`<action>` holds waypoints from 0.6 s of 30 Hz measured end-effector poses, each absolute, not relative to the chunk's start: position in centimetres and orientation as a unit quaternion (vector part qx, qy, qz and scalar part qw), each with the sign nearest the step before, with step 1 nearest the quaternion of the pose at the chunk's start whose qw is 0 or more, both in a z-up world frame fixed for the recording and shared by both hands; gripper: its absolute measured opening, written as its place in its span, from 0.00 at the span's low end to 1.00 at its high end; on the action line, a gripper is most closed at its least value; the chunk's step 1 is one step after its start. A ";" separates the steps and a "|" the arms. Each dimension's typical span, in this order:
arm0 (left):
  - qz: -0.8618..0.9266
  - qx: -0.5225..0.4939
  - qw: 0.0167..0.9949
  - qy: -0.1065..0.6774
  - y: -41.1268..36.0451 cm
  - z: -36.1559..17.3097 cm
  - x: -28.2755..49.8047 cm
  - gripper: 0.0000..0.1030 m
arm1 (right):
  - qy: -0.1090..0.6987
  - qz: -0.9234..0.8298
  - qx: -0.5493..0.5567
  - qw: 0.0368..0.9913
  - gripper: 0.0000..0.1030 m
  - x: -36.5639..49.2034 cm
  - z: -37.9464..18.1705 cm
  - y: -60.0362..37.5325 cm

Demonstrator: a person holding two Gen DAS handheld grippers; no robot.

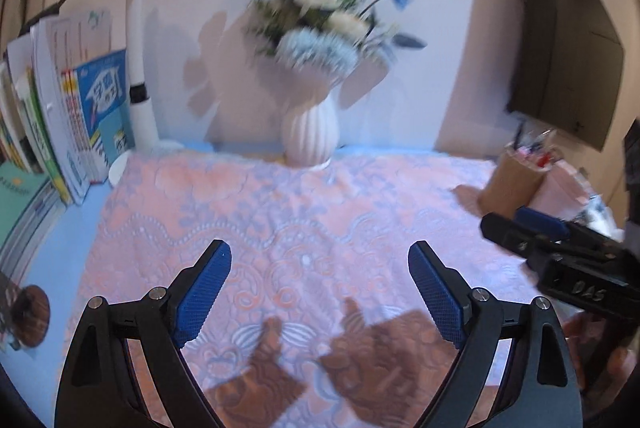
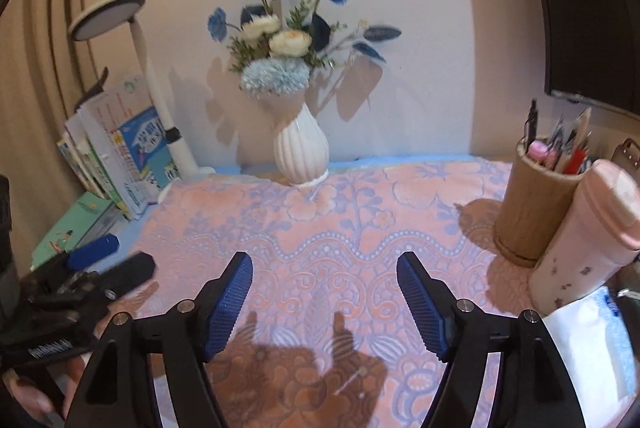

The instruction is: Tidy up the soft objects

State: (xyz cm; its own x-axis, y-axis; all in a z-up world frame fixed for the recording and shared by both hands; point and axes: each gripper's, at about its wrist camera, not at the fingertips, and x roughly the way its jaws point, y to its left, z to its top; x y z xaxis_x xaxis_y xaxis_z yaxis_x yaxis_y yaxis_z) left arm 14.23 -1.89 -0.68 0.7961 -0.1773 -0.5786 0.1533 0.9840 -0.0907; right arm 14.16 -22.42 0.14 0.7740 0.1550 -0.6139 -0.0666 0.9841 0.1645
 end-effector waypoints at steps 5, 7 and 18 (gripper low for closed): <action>-0.056 -0.026 0.940 0.335 -1.8 -4.3 16.3 0.87 | 0.344 0.032 0.031 0.938 0.71 15.7 -2.9 -21.1; -0.048 -0.030 0.939 0.340 -1.6 -5.3 16.7 0.87 | 0.350 0.028 0.021 0.936 0.71 16.1 -4.1 -20.7; -0.038 -0.063 0.923 0.378 -0.6 -7.9 18.5 0.87 | 0.374 -0.004 0.028 0.927 0.83 17.0 -6.7 -21.4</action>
State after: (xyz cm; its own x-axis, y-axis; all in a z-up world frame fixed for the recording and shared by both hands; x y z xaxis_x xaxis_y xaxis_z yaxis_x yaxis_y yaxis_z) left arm 18.48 -0.57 -7.86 0.7106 -0.1184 -0.6935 0.0223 0.9890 -0.1459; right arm 17.05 -21.41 -6.74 0.7197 0.0125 -0.6942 0.0288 0.9984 0.0478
